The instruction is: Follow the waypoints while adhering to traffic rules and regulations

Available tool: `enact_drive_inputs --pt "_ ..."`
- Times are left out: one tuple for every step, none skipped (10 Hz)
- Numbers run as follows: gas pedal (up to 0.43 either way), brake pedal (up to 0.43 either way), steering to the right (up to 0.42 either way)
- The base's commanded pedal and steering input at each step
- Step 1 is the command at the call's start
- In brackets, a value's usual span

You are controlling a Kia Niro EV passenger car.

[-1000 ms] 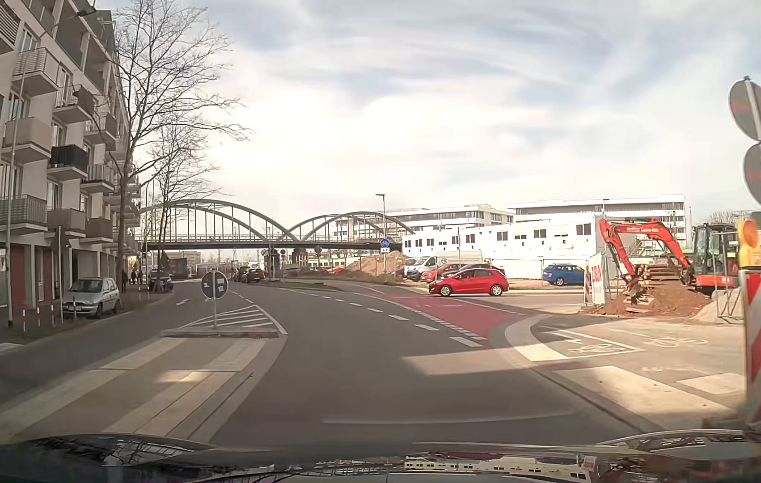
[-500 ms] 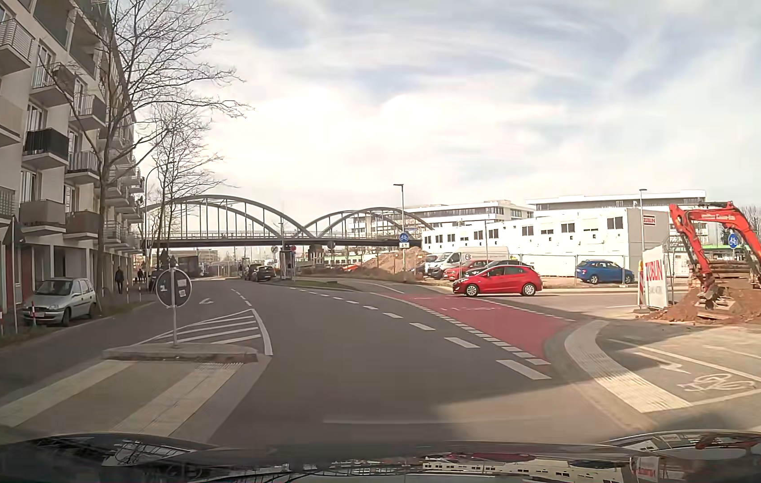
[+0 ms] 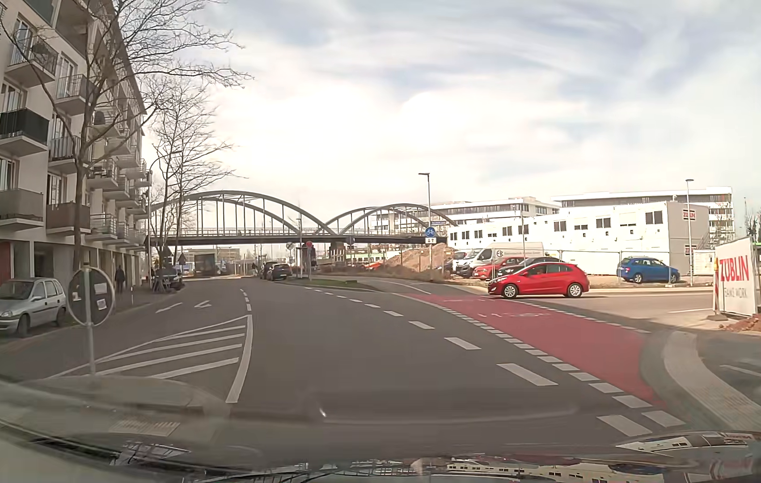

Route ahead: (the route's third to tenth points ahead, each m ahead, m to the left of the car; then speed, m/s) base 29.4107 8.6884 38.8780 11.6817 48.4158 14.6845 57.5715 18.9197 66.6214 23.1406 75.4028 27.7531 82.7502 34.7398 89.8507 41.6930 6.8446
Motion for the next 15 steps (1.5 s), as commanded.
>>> enact_drive_inputs --pt "0.079 0.000 -0.068" --pt "0.079 0.000 -0.070" --pt "0.079 0.000 -0.072" --pt "0.079 0.000 -0.073" --pt "0.079 0.000 -0.074" --pt "0.079 0.000 -0.074" --pt "0.087 0.000 -0.074" --pt "0.087 0.000 -0.074" --pt "0.087 0.000 -0.074" --pt "0.087 0.000 -0.074" --pt "0.087 0.000 -0.074" --pt "0.087 0.000 -0.074" --pt "0.087 0.000 -0.074" --pt "0.087 0.000 -0.074" --pt "0.087 0.000 -0.074"
